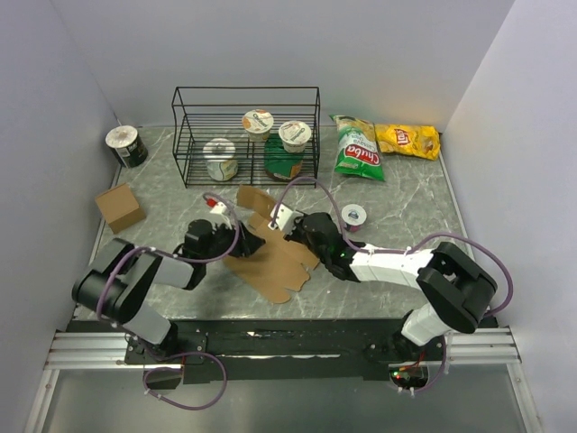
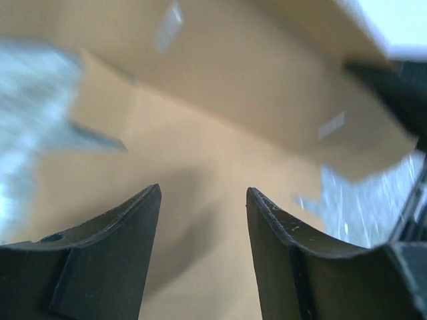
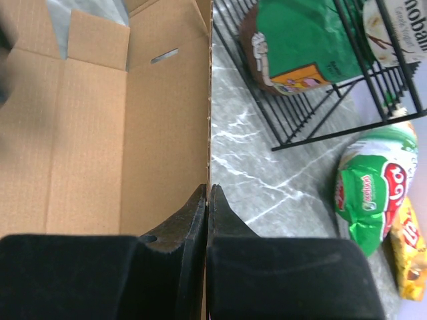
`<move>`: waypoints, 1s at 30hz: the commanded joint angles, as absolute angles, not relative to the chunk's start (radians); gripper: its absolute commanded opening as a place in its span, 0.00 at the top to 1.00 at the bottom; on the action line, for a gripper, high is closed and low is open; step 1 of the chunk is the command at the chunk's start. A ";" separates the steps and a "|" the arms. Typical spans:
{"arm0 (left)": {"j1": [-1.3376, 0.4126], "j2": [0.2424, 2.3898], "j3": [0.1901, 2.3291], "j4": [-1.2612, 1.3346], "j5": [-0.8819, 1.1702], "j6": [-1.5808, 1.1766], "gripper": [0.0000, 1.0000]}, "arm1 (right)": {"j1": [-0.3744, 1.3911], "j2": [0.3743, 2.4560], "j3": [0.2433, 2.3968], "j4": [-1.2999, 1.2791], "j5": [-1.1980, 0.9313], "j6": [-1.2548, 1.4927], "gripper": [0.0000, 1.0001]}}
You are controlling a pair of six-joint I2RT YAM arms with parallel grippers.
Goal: Fold the paper box
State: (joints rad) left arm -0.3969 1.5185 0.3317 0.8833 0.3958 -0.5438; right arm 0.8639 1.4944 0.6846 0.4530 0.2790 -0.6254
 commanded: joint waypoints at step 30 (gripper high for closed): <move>-0.419 1.671 0.334 1.114 0.405 -0.683 0.34 | 0.937 1.565 0.712 0.482 0.296 -0.563 1.00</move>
